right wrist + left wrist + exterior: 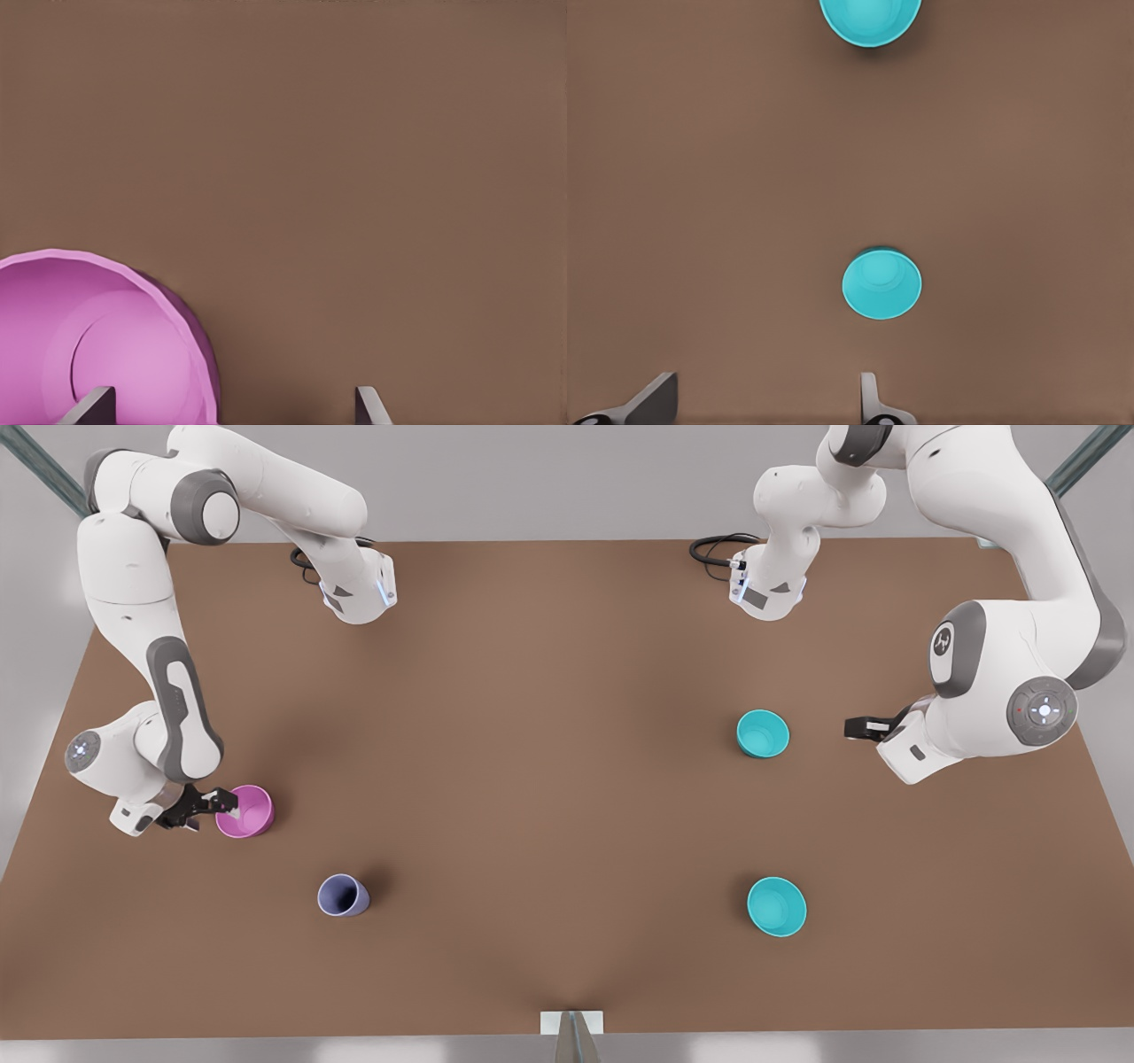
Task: Stack the blue bowl on the pink bowl
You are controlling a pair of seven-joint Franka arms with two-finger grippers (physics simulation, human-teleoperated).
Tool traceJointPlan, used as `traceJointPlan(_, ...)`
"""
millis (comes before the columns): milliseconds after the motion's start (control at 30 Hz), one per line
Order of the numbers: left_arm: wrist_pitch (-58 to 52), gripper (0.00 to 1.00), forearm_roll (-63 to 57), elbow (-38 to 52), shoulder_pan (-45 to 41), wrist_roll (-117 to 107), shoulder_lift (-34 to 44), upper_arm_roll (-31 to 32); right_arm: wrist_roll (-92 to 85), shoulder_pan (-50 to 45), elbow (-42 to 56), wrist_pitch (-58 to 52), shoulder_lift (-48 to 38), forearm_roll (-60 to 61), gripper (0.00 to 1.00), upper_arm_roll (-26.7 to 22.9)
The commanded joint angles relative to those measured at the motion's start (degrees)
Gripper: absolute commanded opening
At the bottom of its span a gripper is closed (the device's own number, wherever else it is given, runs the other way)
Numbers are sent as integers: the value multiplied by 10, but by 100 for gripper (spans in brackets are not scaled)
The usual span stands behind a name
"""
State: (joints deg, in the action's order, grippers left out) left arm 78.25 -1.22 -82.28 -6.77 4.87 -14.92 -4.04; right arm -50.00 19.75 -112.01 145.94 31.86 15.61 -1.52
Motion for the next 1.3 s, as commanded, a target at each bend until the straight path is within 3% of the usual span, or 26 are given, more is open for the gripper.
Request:
traceJointPlan(0, -1, 100, 0, 0, 0, 7, 1, 0, -71, 0, 0, 22, 0, 1, 100, 0)
traceJointPlan(67, -3, 100, 0, 0, 0, 7, 1, 0, -71, -1, -1, 20, 0, 1, 97, 0)
traceJointPlan(100, -3, 100, 0, 0, 0, 7, 1, 0, -71, -1, -1, 20, 0, 1, 77, 0)
traceJointPlan(133, -3, 100, 0, 0, 0, 7, 2, 0, -71, -6, -1, 21, 0, 1, 65, 0)
traceJointPlan(300, -3, 100, 0, 0, 0, 7, 1, 0, -53, -23, 0, 14, 0, 1, 52, 0)
traceJointPlan(433, -3, 100, 0, 0, 0, 7, 1, 0, -62, -29, 0, -6, -4, 1, 21, 0)
traceJointPlan(667, -2, 100, 0, 0, 0, 7, -1, 0, -54, -29, 11, -193, -89, 1, 21, 4)
traceJointPlan(767, -3, 100, 0, 0, 0, 7, 0, 0, -45, -29, 19, -242, -98, 5, 21, 31)
traceJointPlan(833, -7, 100, 0, 0, 0, 7, 0, 0, 30, -29, 34, -282, -100, 6, 21, 63)
traceJointPlan(900, -10, 100, 0, -2, 0, 7, 0, 0, 142, -42, 73, -342, -104, 4, 21, 135)
traceJointPlan(933, -10, 100, 0, -5, 0, 7, 0, 0, 253, -75, 113, -410, -102, 4, 21, 137)
traceJointPlan(1000, -6, 100, 0, -27, 0, 8, 3, -4, 346, -104, 129, -426, -101, 6, 21, 145)
traceJointPlan(1100, 91, 100, 5, -148, -2, 9, 31, -33, 405, -156, 175, -423, -86, 52, 21, 165)
traceJointPlan(1200, 231, 100, 31, -264, -1, 9, 54, -62, 594, -258, 298, -405, 3, 51, 21, 165)
traceJointPlan(1267, 323, 100, 49, -339, 0, 6, 59, -76, 726, -314, 317, -379, 28, 45, 21, 165)
